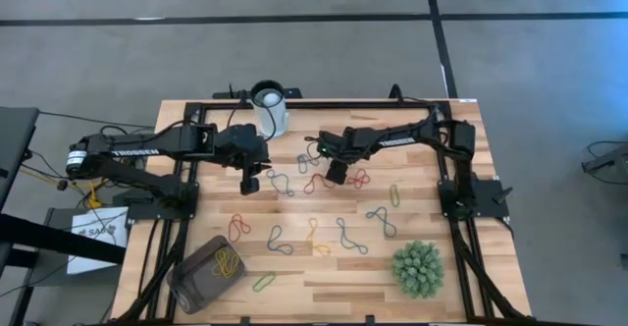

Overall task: Pick and place items into bin
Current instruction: Put the yellow rubber band into the black bin

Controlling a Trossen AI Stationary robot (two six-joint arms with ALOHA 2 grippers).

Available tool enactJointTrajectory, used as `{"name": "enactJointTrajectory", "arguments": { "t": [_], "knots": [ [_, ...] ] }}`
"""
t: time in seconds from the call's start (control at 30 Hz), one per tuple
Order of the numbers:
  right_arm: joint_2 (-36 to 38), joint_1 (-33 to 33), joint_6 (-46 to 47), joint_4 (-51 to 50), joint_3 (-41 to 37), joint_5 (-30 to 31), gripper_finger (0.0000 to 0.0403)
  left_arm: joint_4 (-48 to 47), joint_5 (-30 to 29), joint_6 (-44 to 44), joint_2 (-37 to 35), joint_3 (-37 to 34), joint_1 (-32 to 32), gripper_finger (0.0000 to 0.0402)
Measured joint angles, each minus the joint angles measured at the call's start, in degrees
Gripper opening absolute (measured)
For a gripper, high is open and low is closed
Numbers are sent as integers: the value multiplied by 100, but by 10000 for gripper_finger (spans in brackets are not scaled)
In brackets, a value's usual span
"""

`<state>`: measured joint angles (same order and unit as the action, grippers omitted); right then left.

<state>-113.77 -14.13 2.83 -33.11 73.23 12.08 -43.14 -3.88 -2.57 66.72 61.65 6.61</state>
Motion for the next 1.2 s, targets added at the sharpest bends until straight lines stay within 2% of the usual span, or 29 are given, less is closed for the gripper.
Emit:
{"name": "enactJointTrajectory", "arguments": {
  "t": [0.2, 0.4, 0.53, 0.6, 0.8, 1.07, 1.2],
  "knots": [
    [20, -4, -216, 379, 10, 8, 184, 3, -44, -17, -2, 0, 0, 58],
    [-148, -28, -158, 390, 11, 328, 167, 0, -47, -18, -2, 0, 0, 58],
    [-175, -76, -98, 406, 9, 441, 143, -37, -46, -15, -4, 0, 0, 58],
    [-175, -88, 1, 387, 4, 786, 122, -40, -52, -13, -4, 0, 0, 58],
    [-175, -210, -135, 344, -4, 874, 17, -44, -55, -5, -7, 0, -2, 58],
    [-39, 102, -196, 324, 303, 893, 4, -45, -298, -10, -7, 0, -2, 58],
    [247, 431, -324, 176, 664, 661, 3, -45, -352, 7, -7, 2, -2, 58]
  ]
}}
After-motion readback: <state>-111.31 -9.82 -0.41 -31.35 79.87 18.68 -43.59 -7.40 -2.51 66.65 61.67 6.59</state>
